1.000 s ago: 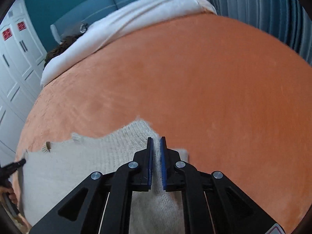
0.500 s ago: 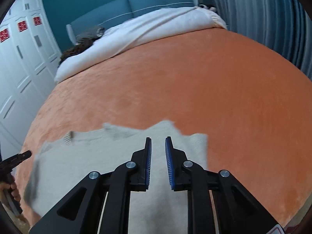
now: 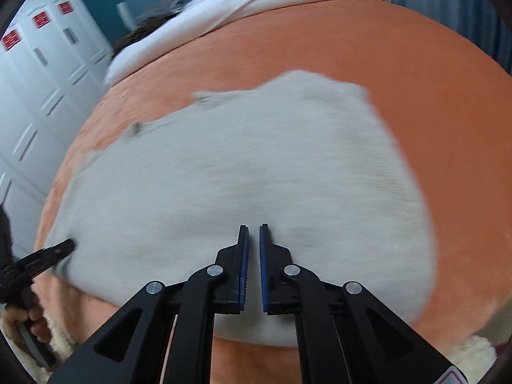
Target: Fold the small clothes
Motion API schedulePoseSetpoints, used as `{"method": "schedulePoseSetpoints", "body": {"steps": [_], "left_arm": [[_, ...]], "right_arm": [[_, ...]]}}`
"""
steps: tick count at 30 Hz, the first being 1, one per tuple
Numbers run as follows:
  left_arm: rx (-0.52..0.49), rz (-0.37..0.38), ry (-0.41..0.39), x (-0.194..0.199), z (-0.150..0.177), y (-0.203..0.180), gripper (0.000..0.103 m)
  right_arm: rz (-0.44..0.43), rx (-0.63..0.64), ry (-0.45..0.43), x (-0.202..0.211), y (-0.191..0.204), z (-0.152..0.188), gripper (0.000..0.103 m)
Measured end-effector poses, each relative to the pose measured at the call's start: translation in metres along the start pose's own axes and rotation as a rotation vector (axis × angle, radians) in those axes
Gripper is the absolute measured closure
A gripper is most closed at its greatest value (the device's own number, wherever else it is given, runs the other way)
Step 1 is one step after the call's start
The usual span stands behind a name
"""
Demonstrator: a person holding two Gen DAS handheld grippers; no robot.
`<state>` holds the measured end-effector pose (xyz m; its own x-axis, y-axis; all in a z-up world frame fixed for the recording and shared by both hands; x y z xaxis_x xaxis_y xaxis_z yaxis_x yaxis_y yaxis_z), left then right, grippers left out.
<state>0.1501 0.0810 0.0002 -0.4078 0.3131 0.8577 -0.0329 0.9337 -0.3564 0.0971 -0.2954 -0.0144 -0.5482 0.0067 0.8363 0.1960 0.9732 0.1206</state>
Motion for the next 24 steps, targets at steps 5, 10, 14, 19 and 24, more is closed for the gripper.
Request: {"method": "schedulePoseSetpoints", "body": {"steps": [5,10,14,19,24], "left_arm": [[0.056,0.0,-0.043,0.03,0.005,0.03,0.091],[0.217,0.069,-0.133,0.071,0.029,0.055,0.02],[0.376,0.107,-0.077,0.051,0.03,0.08,0.018],[0.513,0.199,-0.037,0.02,0.006,0.082,0.019],[0.595,0.25,-0.009,0.016,-0.006,0.082,0.088]], "right_arm": [[-0.036,-0.175,-0.009,0.041,-0.056,0.023,0.086],[-0.093,-0.174,-0.014,0.067,-0.03,0.053,0.043],[-0.174,-0.228,0.097,0.034,-0.023,0.074,0.041],[-0.199,-0.368,0.025,0.007,-0.035,0.038,0.04],[-0.144,-0.403,-0.045,0.024,-0.041,0.006,0.084]]}}
Point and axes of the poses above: each gripper's, at about its wrist camera, not at the fingertips, and x roughly against the way its jaws point, y to its left, z to its underside, the point moved 3 cm from there along -x, roughly the way its jaws point, and after that the axes turned 12 degrees about x, right-handed, at the moved point
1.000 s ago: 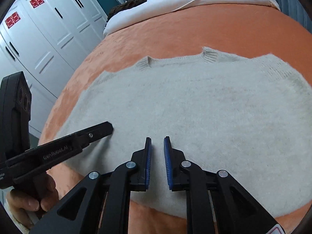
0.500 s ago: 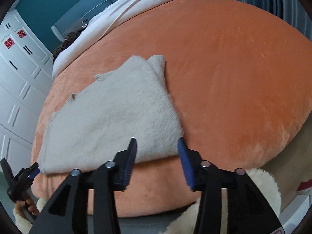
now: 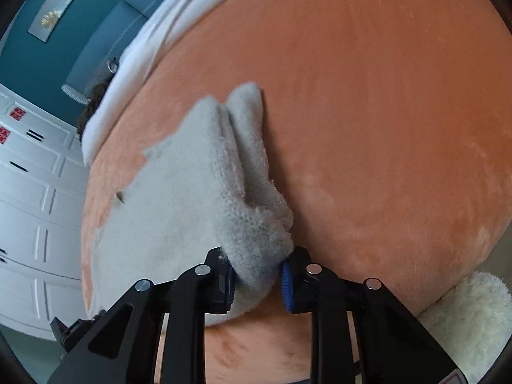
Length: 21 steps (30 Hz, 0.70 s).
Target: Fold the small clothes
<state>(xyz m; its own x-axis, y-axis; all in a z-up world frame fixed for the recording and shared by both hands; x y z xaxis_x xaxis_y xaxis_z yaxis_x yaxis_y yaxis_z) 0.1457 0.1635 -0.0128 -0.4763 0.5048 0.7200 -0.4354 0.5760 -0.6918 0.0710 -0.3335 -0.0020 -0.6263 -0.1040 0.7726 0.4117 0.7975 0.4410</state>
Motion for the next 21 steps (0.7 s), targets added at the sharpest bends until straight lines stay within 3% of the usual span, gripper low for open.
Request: {"method": "schedulePoseSetpoints", "body": {"steps": [3,5,7,8,9,11,13,17,21], "left_arm": [[-0.063,0.032,-0.02,0.03,0.008,-0.013,0.089],[-0.099,-0.008,-0.019,0.035,0.016,-0.01,0.089],[-0.114,-0.068,0.011,0.018,0.019,0.002,0.089],[-0.092,-0.104,0.034,0.008,0.021,0.014,0.089],[-0.065,-0.1,0.042,0.002,0.023,0.023,0.088],[-0.073,-0.081,0.026,0.007,0.024,0.023,0.087],[-0.126,-0.101,0.018,0.009,0.025,0.014,0.086],[-0.185,-0.134,0.013,0.006,0.028,0.008,0.084],[-0.188,-0.132,0.006,0.007,0.023,0.015,0.081]], "right_arm": [[-0.012,0.054,-0.101,0.039,0.014,-0.006,0.088],[0.026,0.071,-0.104,0.042,0.008,-0.004,0.088],[0.114,0.104,0.0,0.009,-0.012,0.004,0.088],[0.135,0.082,0.088,-0.013,-0.024,0.012,0.086],[0.115,0.049,0.109,-0.019,-0.032,0.017,0.085],[0.125,0.068,0.067,-0.008,-0.026,0.017,0.079],[0.207,0.119,0.029,0.007,-0.016,0.012,0.069],[0.397,0.23,-0.105,0.046,0.014,-0.003,0.067],[0.311,0.413,-0.068,0.037,0.052,-0.022,0.067]]}}
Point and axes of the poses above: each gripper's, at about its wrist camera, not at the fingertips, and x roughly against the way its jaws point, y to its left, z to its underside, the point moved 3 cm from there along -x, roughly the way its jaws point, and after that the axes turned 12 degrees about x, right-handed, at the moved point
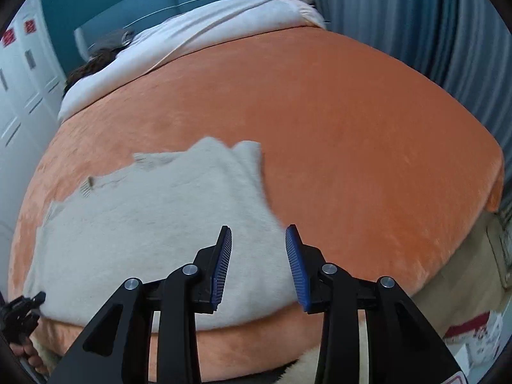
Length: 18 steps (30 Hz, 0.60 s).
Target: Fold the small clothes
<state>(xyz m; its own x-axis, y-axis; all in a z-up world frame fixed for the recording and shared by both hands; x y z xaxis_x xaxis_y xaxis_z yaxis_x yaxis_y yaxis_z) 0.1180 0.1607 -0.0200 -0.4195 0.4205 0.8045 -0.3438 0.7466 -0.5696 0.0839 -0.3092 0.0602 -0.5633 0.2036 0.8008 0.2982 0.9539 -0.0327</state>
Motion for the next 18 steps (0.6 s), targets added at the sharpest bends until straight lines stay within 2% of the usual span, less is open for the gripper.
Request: {"method": "schedulePoseSetpoints", "body": {"steps": [2,3,7,9,10,11,12,15,16,18], "left_arm": [[0.002,0.005,0.002,0.0,-0.001,0.001,0.079],[0.01,0.011,0.006,0.0,-0.002,0.002,0.079],[0.017,0.029,0.016,0.0,-0.004,0.007,0.079],[0.021,0.034,0.018,0.0,-0.004,0.008,0.078],[0.027,0.037,0.019,0.0,-0.003,0.009,0.078],[0.031,0.039,0.021,-0.001,-0.004,0.01,0.077],[0.033,0.04,0.023,-0.001,-0.004,0.01,0.077],[0.024,0.042,0.024,-0.001,-0.004,0.01,0.077],[0.017,0.042,0.022,-0.002,-0.003,0.01,0.077],[0.008,0.038,0.016,-0.003,-0.002,0.009,0.076]], "right_arm": [[-0.029,0.055,-0.013,-0.023,0.011,-0.018,0.064],[-0.034,0.066,-0.001,-0.036,0.002,-0.019,0.063],[-0.049,0.024,0.077,-0.09,-0.005,-0.045,0.062],[-0.016,0.046,0.101,-0.109,-0.003,-0.055,0.06],[-0.023,0.074,0.126,-0.119,0.003,-0.057,0.067],[-0.036,0.092,0.145,-0.125,0.006,-0.06,0.099],[-0.066,0.081,0.145,-0.124,0.006,-0.064,0.096],[-0.083,0.006,0.037,-0.103,-0.008,-0.078,0.097],[-0.066,-0.008,0.042,-0.108,-0.015,-0.078,0.097],[-0.016,0.031,0.169,-0.141,-0.021,-0.067,0.097]]}}
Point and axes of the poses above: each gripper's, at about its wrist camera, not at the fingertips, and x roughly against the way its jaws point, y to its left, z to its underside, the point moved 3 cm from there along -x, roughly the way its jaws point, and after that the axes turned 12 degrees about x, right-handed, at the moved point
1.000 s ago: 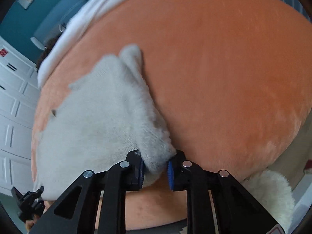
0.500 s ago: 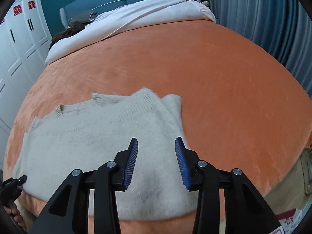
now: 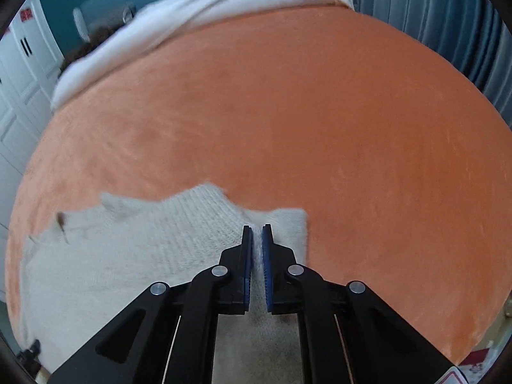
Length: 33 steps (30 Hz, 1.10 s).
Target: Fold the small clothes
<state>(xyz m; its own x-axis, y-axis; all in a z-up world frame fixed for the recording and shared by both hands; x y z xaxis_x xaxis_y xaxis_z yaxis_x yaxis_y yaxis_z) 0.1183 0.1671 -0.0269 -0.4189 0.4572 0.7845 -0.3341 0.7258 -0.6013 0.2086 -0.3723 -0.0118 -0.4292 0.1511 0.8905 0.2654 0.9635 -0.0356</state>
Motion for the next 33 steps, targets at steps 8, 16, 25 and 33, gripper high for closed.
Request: {"method": "schedulePoseSetpoints", "body": {"steps": [8,16,25,33], "left_arm": [[-0.017,0.005,-0.006,-0.001,0.001,-0.001,0.075],[-0.002,0.021,-0.004,-0.002,0.002,0.001,0.074],[-0.08,0.096,-0.032,0.002,-0.001,-0.015,0.086],[-0.29,0.261,-0.127,0.053,0.004,-0.113,0.089]], "right_arm": [[-0.072,0.092,-0.201,0.09,0.084,0.015,0.085],[-0.266,0.348,0.012,0.045,0.22,0.034,0.099],[-0.152,0.478,0.152,-0.005,0.268,0.043,0.101],[-0.192,0.458,0.062,0.002,0.265,0.04,0.097]]}}
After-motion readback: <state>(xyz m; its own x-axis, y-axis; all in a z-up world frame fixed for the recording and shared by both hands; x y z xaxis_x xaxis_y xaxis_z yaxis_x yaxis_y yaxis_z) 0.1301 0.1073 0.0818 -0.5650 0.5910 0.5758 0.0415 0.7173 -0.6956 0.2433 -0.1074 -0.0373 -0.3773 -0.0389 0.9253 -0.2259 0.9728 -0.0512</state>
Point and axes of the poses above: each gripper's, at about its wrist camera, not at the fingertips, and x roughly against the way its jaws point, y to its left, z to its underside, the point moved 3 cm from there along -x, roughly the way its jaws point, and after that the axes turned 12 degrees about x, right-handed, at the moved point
